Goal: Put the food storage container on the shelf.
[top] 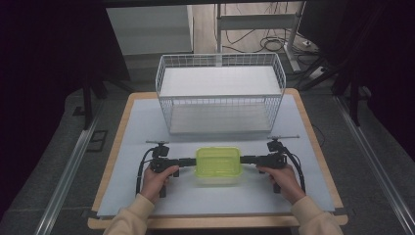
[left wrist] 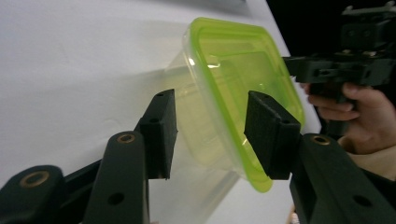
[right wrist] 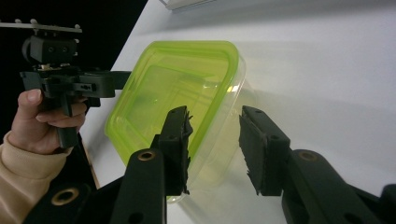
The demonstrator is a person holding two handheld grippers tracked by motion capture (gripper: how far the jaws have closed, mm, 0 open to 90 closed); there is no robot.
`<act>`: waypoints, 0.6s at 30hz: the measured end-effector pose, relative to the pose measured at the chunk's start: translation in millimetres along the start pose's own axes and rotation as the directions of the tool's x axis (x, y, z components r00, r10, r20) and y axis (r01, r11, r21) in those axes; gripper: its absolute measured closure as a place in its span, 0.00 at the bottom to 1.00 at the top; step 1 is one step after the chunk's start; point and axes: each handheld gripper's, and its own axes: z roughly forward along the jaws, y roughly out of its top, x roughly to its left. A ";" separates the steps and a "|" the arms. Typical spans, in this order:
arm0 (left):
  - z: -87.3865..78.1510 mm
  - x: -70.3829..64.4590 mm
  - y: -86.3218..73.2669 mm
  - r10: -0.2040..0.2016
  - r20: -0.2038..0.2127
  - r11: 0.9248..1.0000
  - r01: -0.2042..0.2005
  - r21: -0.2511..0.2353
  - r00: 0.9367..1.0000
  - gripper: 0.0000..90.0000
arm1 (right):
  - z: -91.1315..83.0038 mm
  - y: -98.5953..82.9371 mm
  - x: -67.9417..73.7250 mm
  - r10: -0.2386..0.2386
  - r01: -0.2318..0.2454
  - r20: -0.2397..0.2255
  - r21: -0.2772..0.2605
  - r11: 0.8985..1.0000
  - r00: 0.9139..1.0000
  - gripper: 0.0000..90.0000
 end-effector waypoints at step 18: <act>8.3 2.6 0.5 -0.014 0.045 0.999 0.012 0.042 0.999 0.77 | 8.2 -0.8 -3.2 0.033 -0.031 -0.046 0.038 0.999 0.998 0.79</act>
